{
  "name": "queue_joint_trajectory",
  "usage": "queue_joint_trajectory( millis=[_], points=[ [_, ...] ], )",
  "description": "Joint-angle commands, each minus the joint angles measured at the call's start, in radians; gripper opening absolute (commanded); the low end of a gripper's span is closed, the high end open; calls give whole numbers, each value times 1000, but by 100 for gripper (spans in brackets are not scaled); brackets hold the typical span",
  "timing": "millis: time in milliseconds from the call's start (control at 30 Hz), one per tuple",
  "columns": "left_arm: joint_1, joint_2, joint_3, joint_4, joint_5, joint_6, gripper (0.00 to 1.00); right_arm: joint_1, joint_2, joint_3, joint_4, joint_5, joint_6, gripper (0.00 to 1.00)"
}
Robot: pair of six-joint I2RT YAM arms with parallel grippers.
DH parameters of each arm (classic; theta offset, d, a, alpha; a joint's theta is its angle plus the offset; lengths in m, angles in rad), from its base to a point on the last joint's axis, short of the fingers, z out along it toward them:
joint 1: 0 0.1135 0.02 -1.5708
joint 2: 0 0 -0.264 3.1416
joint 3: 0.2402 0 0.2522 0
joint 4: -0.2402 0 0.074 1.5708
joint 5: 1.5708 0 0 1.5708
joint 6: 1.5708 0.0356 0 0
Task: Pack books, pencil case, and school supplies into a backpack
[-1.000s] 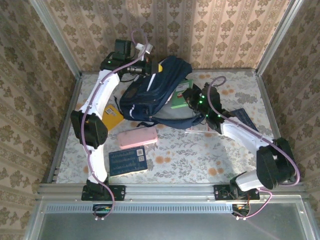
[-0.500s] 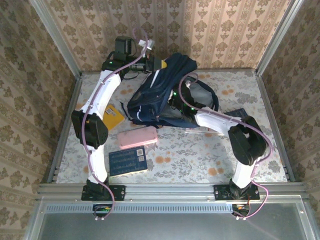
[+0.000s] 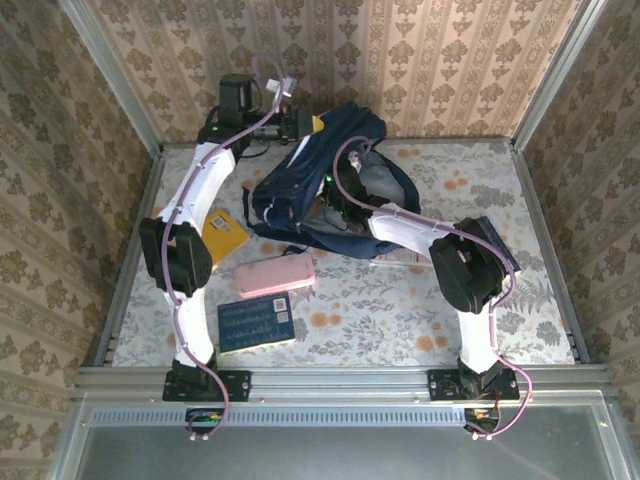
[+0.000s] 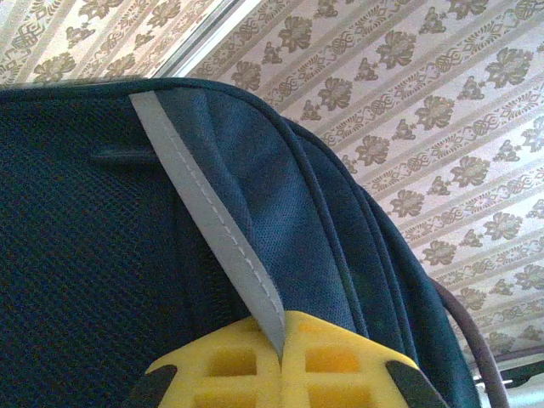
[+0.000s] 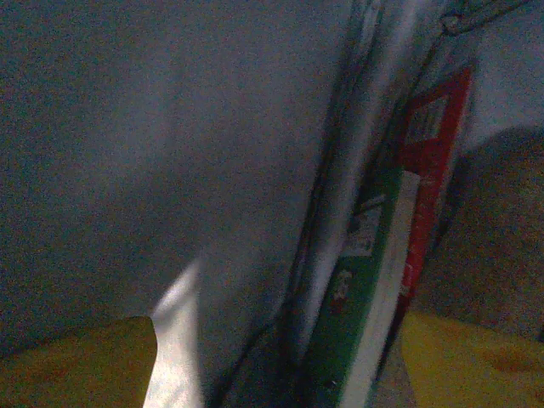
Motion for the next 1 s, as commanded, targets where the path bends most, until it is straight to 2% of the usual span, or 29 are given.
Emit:
queue_joint_trajectory(
  millis=[0,167,300,400,500,600,667,767,867,967],
  points=[
    [20,-82,33,132,26,-17,0,-9,-125,-51,104,-116,-203,77],
    [13,9,109,-31,-85,65,0,-16,-338,-222,127,-212,-429,75],
    [1,87,180,-126,-158,95,0,-39,-519,-373,92,-214,-488,74],
    [-7,136,237,-249,-261,165,0,-64,-663,-445,-59,-177,-535,71],
    [-13,162,232,-284,-366,180,0,-107,-771,-495,-220,-145,-563,69],
    [-29,192,249,-341,-494,237,0,-160,-846,-538,-335,-118,-548,62],
    [-30,219,280,-395,-557,271,0,-184,-884,-565,-411,-39,-510,59],
    [-26,245,282,-404,-576,259,0,-237,-905,-600,-475,-6,-489,59],
    [-29,258,268,-390,-577,240,0,-312,-829,-592,-537,-90,-466,57],
    [-39,273,266,-382,-550,220,5,-384,-705,-576,-560,-173,-453,43]
  ],
)
